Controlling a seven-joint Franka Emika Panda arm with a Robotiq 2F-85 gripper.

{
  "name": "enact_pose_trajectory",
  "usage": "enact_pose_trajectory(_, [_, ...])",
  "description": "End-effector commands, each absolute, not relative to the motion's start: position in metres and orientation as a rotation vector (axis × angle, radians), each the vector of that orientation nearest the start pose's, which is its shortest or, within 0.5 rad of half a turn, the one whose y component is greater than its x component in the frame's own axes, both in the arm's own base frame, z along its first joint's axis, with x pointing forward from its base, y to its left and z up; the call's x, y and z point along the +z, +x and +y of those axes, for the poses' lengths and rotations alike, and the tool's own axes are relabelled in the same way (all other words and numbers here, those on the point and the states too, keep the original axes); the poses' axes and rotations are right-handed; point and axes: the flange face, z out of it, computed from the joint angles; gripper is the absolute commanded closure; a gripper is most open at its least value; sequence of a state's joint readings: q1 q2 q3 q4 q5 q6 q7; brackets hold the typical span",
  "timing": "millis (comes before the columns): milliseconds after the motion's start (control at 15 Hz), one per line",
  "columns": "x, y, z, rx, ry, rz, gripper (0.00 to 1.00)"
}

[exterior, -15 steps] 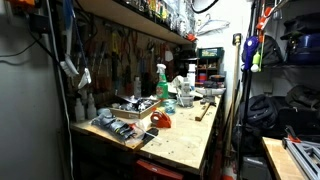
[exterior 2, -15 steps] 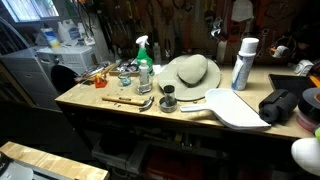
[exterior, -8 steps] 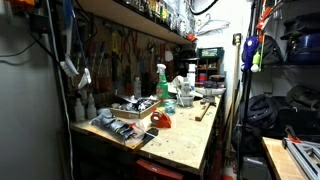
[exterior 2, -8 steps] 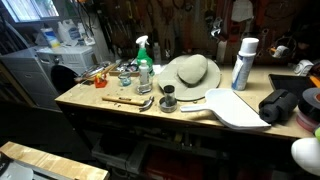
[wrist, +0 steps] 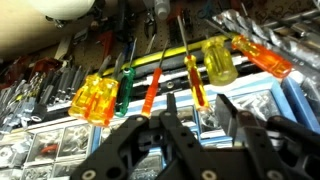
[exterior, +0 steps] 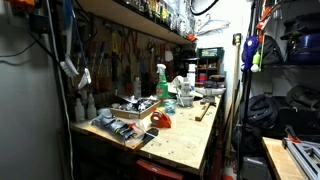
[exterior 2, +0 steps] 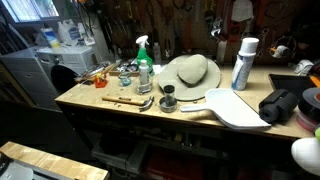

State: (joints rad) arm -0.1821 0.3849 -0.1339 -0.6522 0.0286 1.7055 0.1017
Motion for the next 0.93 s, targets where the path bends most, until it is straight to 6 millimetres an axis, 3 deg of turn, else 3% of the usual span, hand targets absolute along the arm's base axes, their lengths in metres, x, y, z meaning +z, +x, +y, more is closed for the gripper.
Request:
enact_pose_trajectory(0, [0.8352, 0.5948, -0.1663, -1.061, -2.997, 0.623, 0.57])
enact_pose_trajectory(67, [0.8343, 0.595, -0.1669, -1.057, -3.003, 0.622, 0.62])
enact_pose_trajectory(400, [0.8352, 0.5936, -0.1648, -1.053, -3.02, 0.599, 0.64])
enact_pose_trajectory(600, [0.8362, 0.5918, -0.1652, -1.05, -3.023, 0.597, 0.77])
enact_pose_trajectory(733, [0.8353, 0.592, -0.165, -1.044, -3.031, 0.593, 1.0])
enact_pose_trajectory(867, [0.8355, 0.5917, -0.165, -1.043, -3.035, 0.595, 0.96])
